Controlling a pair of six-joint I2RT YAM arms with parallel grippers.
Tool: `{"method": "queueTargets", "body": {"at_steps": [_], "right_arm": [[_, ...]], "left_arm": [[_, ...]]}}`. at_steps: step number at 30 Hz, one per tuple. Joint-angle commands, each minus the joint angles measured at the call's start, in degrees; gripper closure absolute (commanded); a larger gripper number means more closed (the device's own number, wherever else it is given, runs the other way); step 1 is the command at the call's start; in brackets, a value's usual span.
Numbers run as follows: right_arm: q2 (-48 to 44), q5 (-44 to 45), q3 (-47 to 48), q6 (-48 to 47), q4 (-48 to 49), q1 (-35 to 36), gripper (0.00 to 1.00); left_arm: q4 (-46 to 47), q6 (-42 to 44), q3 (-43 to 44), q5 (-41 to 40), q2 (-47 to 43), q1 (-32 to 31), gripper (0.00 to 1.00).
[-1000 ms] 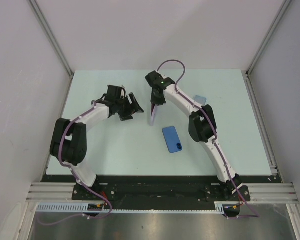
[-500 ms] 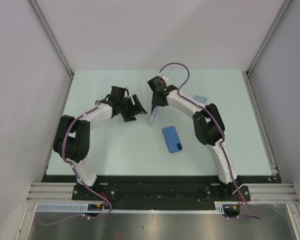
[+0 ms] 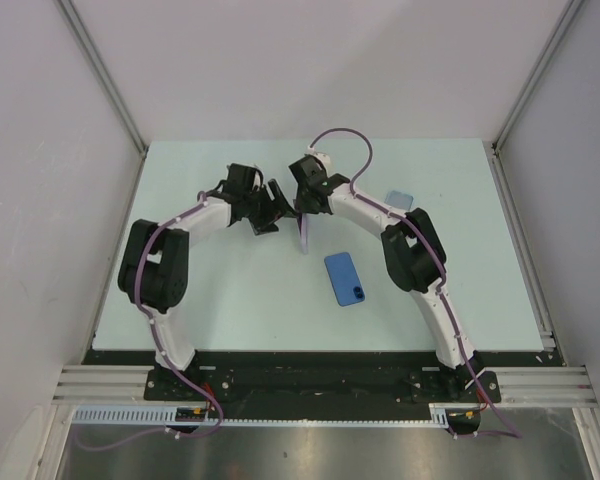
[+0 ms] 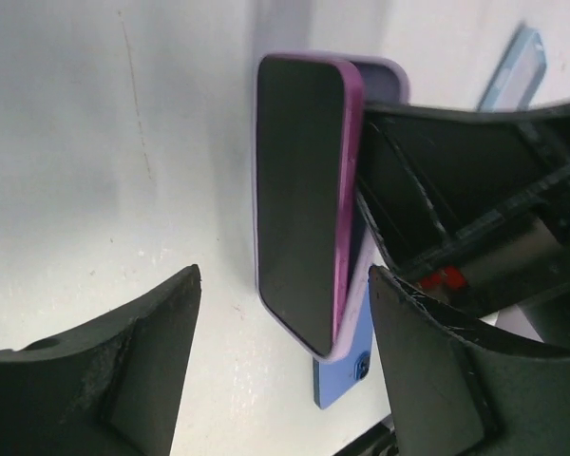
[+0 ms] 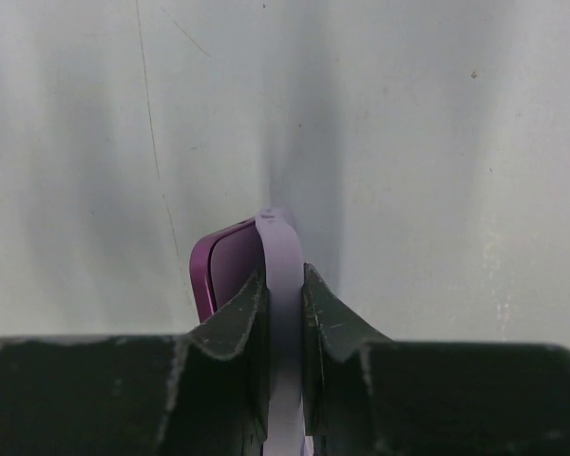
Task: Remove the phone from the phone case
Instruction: Remove the phone case from the phone.
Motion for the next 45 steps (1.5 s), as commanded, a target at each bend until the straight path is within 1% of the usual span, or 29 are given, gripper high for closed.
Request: {"method": "queueTargets", "body": {"at_steps": [1,3,4,6,7,11,12,13,14,16,17,20,21,22,24,27,31,36,37,42,43,44,45], "right_arm": [[6.49,-8.78,-7.16,-0.29,-15.47,3.38,1.00],[6.05,-8.95,-7.43,-0.46,-15.11,3.47,1.00],[5.96,-8.95,-7.43,-0.55,-14.94,3.47,1.00],[6.04,-9.13,-7.08,-0.82,-15.11,3.38,1.00],[6.04,-9.13,-6.99,-0.90,-15.20,3.55,1.00],[6.04,-8.34,-6.20,-1.34,-15.73,3.82,1.00],[6.04,-8.42,-5.76,-1.52,-15.90,3.91,1.00],[6.04,-8.25,-5.58,-1.43,-15.99,3.91,1.00],[6.13,-8.34,-5.49,-1.43,-15.99,4.08,1.00],[6.13,-8.16,-5.06,-1.61,-16.17,4.17,1.00],[6.22,-8.25,-4.97,-1.61,-16.17,4.26,1.00],[6.48,-8.33,-4.70,-1.70,-16.43,4.26,1.00],[6.48,-8.16,-4.70,-1.70,-16.52,4.26,1.00],[6.48,-8.25,-4.62,-1.70,-16.43,4.17,1.00],[6.66,-8.16,-4.35,-1.70,-16.52,4.26,1.00],[7.10,-8.34,-3.39,-1.70,-16.78,4.35,1.00],[7.28,-8.25,-3.12,-1.61,-16.96,4.00,1.00],[7.45,-8.16,-3.12,-1.34,-16.96,4.08,1.00],[7.45,-8.07,-3.12,-1.26,-16.96,3.91,1.00],[7.01,-7.02,-3.03,-0.47,-16.96,3.38,1.00],[7.01,-6.67,-2.86,-0.03,-16.96,3.29,1.00],[6.84,-6.49,-2.94,0.06,-17.05,3.12,1.00],[6.40,-5.97,-2.86,0.24,-16.96,2.77,1.00]], "left_arm": [[4.85,-5.21,2.10,-2.02,2.75,0.13,0.25],[7.24,-7.68,0.95,-2.97,2.40,0.75,0.27],[7.34,-10.22,1.03,-3.77,2.22,0.92,0.28],[6.55,-13.21,1.21,-5.79,1.52,1.45,0.28],[6.11,-16.10,0.77,-7.45,1.08,1.54,0.28],[3.83,-20.08,2.61,-11.59,0.38,1.37,0.32],[3.13,-20.26,3.40,-12.21,0.72,1.45,0.33],[-0.88,-20.09,6.88,-12.91,2.55,1.45,0.35],[-2.75,-19.74,9.09,-13.61,3.62,1.45,0.35],[-5.04,-18.95,14.09,-12.66,5.82,1.45,0.34],[-5.75,-18.94,15.52,-11.43,7.74,1.45,0.33],[-8.21,-18.33,20.18,-11.51,10.64,1.10,0.32],[-9.70,-17.02,21.76,-11.51,11.70,1.02,0.32],[-13.72,-16.23,25.60,-11.51,13.02,0.93,0.32],[-16.99,-14.56,29.83,-11.95,16.01,0.58,0.33],[-21.13,-12.97,32.40,-13.43,17.77,-0.65,0.33],[-23.16,-12.18,32.67,-14.14,18.74,-2.14,0.37],[-23.42,-11.74,31.26,-13.45,19.45,-2.68,0.40],[-23.51,-11.48,31.26,-13.09,19.53,-2.94,0.45],[-25.09,-10.16,31.35,-14.06,19.27,-3.56,0.48],[-25.36,-9.89,31.35,-14.14,19.36,-3.64,0.56],[-25.71,-9.80,31.44,-14.32,19.53,-3.64,0.58],[-26.23,-9.45,31.18,-14.32,19.54,-3.64,0.65]]}}
